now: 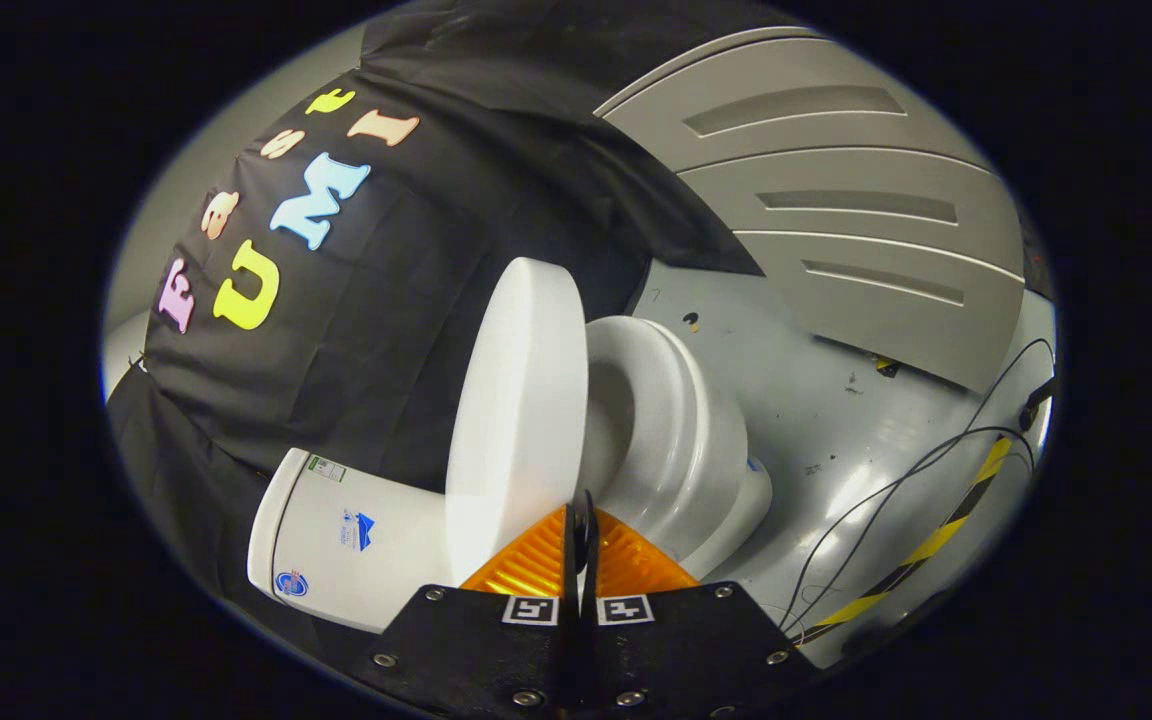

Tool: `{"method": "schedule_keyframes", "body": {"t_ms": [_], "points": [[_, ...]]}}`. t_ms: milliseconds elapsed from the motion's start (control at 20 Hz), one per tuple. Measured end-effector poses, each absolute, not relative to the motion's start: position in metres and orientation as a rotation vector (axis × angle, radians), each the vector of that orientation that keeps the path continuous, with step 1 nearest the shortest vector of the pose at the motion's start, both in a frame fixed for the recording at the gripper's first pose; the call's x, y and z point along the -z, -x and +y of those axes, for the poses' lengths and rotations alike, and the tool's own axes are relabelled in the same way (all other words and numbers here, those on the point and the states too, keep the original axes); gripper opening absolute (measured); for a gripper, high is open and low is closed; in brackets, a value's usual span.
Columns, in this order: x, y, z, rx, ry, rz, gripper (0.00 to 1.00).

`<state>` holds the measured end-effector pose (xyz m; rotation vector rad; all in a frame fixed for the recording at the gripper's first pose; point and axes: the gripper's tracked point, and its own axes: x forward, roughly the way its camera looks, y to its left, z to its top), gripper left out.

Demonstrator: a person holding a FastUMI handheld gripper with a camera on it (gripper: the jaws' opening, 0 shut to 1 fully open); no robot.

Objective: Open the toilet lid.

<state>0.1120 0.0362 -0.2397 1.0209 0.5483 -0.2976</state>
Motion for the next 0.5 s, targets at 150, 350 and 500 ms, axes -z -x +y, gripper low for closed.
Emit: {"method": "schedule_keyframes", "body": {"t_ms": [150,350,500], "points": [[0.225,-0.114,0.039,0.283,-0.991,0.536,0.00],[0.203,-0.118,0.047,0.265,-0.946,0.518,0.00],[0.184,-0.121,0.055,0.240,-0.915,0.500,0.00]]}}
